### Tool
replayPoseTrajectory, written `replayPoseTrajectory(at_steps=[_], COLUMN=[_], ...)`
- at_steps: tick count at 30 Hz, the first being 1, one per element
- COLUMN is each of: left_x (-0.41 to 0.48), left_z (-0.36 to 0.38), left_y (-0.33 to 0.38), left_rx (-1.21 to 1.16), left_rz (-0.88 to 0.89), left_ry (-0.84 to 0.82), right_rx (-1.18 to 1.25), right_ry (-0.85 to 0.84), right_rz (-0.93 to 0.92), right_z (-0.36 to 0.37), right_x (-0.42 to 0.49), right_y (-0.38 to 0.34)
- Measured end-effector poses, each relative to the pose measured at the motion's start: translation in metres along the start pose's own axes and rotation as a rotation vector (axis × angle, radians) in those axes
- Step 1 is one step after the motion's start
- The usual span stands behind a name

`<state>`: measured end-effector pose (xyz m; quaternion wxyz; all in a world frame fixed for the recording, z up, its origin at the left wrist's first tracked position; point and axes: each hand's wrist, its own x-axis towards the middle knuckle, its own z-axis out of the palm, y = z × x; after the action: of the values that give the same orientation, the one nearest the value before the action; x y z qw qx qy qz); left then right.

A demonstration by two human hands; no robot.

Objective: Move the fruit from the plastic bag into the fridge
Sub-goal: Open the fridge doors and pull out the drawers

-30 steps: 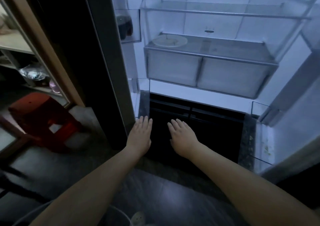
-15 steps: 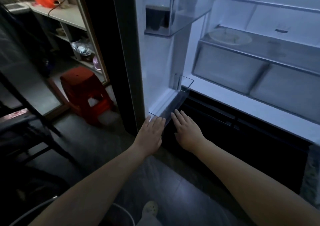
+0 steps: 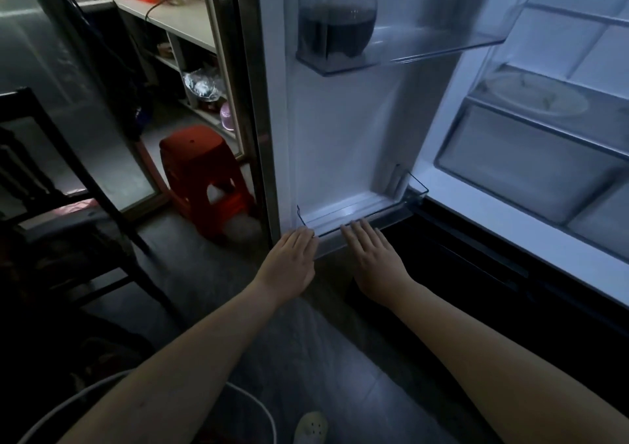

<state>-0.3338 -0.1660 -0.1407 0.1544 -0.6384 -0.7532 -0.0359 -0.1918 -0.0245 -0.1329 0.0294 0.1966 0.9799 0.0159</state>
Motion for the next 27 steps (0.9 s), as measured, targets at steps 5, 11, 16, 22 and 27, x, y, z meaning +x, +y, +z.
replayPoseTrajectory(at_steps=[5, 11, 16, 22, 27], left_x=[0.009, 0.023, 0.037, 0.036, 0.036], left_z=[0.009, 0.014, 0.025, 0.032, 0.036], left_y=[-0.042, -0.077, -0.091, -0.086, -0.078], left_rx=[0.047, 0.039, -0.241, -0.178, -0.107], left_rz=[-0.079, -0.168, -0.325, -0.266, -0.277], left_ry=[-0.034, -0.109, -0.105, -0.053, -0.035], right_rx=[-0.102, -0.122, -0.126, -0.129, 0.001], right_ry=[-0.039, -0.017, 0.000, -0.028, -0.015], right_rz=[-0.046, -0.074, -0.057, -0.086, -0.057], right_z=[0.002, 0.001, -0.003, 0.001, -0.006], right_x=[0.042, 0.081, 0.098, 0.096, 0.083], right_y=[-0.008, -0.024, -0.026, -0.016, -0.008])
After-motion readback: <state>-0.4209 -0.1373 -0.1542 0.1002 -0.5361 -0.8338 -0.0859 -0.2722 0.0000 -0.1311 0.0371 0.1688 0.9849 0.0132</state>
